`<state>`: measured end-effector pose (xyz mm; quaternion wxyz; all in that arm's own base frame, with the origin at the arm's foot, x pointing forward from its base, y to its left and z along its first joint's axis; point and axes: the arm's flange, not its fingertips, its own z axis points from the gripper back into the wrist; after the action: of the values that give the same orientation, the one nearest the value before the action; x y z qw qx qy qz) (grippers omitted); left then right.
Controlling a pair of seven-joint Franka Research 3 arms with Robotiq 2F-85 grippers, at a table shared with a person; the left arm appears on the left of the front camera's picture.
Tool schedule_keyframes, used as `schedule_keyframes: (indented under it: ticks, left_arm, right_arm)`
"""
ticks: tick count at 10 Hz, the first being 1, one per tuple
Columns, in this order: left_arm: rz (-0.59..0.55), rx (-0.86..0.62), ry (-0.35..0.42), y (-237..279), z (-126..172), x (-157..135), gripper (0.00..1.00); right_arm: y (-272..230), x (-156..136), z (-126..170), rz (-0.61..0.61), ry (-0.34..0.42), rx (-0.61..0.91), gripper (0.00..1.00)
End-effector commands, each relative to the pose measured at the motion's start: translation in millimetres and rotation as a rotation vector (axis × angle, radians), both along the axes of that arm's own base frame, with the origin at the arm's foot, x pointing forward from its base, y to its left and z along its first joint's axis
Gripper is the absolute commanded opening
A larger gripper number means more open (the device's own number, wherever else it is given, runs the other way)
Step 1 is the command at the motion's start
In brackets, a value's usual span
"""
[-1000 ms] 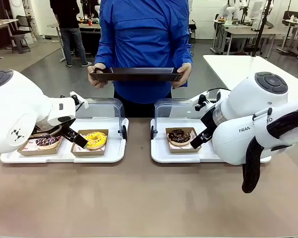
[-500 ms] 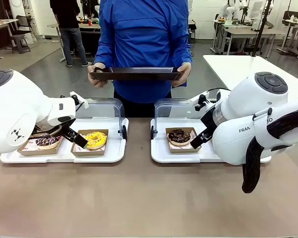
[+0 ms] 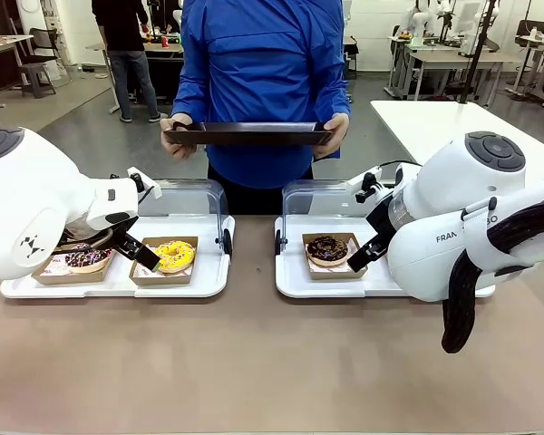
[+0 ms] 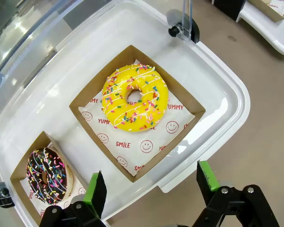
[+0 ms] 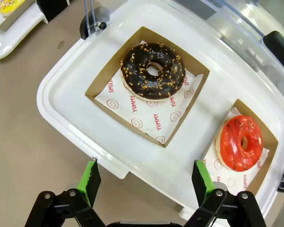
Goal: Provide the desired donut to the person.
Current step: Pick up and lift the Paper togo box containing the Donut pointed at by the person.
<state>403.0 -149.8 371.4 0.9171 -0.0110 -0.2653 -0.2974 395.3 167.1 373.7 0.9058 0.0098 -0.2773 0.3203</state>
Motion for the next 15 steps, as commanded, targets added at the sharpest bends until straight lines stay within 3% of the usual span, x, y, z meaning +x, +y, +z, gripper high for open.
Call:
schedule_keyframes:
  ticks: [1, 3, 8, 10, 12, 13, 15]
  left_arm:
    - [0.0, 0.0, -0.001, 0, 0, 0, 1.0]
    - [0.0, 0.0, -0.001, 0, 0, 0, 1.0]
    - [0.0, 0.0, 0.0, 0, 0, 0, 1.0]
    - [-0.024, 0.023, -0.001, 28, 34, -26, 1.0]
    - [-0.144, -0.07, 0.122, 86, 56, -76, 1.0]
    - [-0.208, -0.143, 0.114, 112, 60, -99, 1.0]
    - [-0.285, -0.282, 0.015, 149, 63, -137, 1.0]
  right_arm:
    - [0, 0, 0, 0.0, 0.0, 0.0, 1.0]
    - [-11, 8, 18, 0.064, 0.028, 0.101, 1.0]
    - [4, 1, 13, 0.031, 0.008, 0.076, 1.0]
    - [-35, -5, 65, 0.145, 0.043, 0.159, 1.0]
    - [-100, -32, 111, 0.274, 0.04, 0.15, 1.0]
    - [-125, -46, 123, 0.31, 0.005, 0.186, 1.0]
    - [-167, -71, 132, 0.404, -0.04, 0.226, 1.0]
